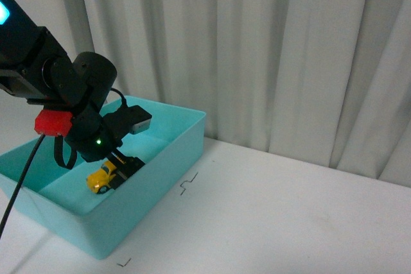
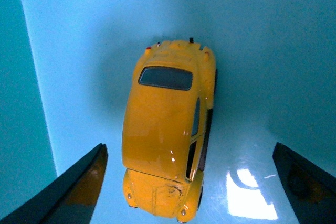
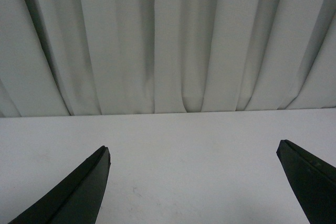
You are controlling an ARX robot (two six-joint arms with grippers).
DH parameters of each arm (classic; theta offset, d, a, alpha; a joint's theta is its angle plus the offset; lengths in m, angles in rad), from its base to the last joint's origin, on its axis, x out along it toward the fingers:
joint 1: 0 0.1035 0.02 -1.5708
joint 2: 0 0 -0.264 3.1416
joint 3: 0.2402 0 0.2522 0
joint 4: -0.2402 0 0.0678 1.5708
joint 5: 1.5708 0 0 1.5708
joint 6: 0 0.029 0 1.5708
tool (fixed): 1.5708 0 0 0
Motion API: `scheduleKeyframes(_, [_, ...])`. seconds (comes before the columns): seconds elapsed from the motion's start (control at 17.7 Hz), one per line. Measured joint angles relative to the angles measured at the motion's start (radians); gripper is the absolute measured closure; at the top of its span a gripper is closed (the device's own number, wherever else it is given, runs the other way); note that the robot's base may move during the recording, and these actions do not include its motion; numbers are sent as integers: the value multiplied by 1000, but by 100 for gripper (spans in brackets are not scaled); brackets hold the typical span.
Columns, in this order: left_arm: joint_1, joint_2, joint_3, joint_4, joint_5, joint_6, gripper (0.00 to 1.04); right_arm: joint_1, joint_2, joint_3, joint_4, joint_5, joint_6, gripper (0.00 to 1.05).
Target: Wind up and store yellow beetle toy
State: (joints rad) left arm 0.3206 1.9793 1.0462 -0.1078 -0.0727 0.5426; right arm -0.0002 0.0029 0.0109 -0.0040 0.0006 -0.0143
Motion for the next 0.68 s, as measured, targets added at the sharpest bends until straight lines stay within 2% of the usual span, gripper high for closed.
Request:
scheduleKeyframes(0.11, [1,-66,0,-2,74,-39,8,0,0,0,0,0,0,7])
scheduleKeyframes(0.34, [4,-276,-16,2,154,-71,7,0,0,0,0,0,0,7])
scheduleKeyframes(0.56, [14,-534,-118,4,238,-72,7,0,0,0,0,0,0,7])
scheduleKeyframes(0.62, [21,-602,-228,277,315,-143,15,0,0,0,0,0,0,7])
scheduleKeyframes(0.68, [18,-670,-314,419,363,-219,22,0,0,0,1,2,0,7])
